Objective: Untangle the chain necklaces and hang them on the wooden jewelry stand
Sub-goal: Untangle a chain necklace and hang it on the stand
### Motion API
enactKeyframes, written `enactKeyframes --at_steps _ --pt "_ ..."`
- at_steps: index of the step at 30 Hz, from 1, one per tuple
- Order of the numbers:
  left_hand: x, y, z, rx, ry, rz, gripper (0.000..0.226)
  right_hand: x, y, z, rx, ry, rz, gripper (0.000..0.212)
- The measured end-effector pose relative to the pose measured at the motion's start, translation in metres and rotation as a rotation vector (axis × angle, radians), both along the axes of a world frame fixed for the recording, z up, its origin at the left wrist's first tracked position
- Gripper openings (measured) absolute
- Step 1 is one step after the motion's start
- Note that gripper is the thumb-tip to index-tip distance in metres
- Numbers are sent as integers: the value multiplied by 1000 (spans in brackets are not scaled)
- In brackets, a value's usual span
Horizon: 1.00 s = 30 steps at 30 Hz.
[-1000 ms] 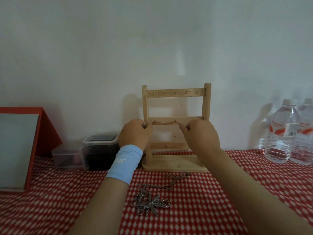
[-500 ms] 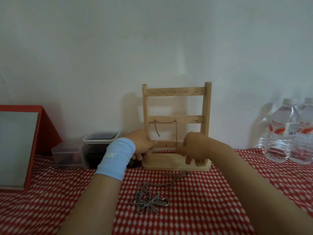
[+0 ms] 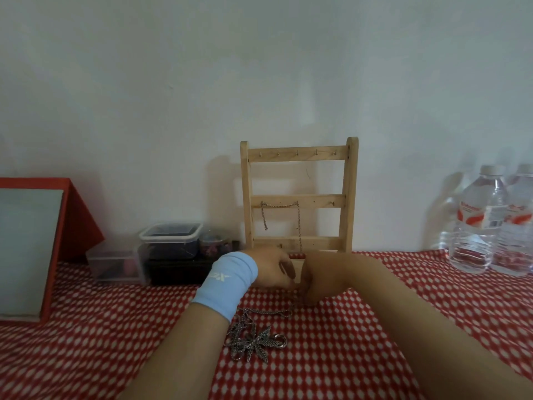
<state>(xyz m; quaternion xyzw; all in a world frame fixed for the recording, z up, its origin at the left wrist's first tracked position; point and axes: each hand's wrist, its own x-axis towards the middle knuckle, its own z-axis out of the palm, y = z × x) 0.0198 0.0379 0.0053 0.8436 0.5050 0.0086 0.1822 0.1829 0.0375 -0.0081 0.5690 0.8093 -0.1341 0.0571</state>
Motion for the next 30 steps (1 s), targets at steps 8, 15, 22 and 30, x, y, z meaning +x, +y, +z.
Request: enactKeyframes --at_steps 8,15,22,30 --pt "-11 3 5 -363 -650 -6 26 13 -5 29 -57 408 -54 15" --pt "-26 10 10 -263 -705 98 31 21 -5 33 -65 781 -24 15" --pt "-44 5 32 -13 -447 168 13 25 -8 39 -62 618 -10 16" --pt "-32 -3 43 -30 -965 206 14 27 -8 40 -76 586 -10 17"
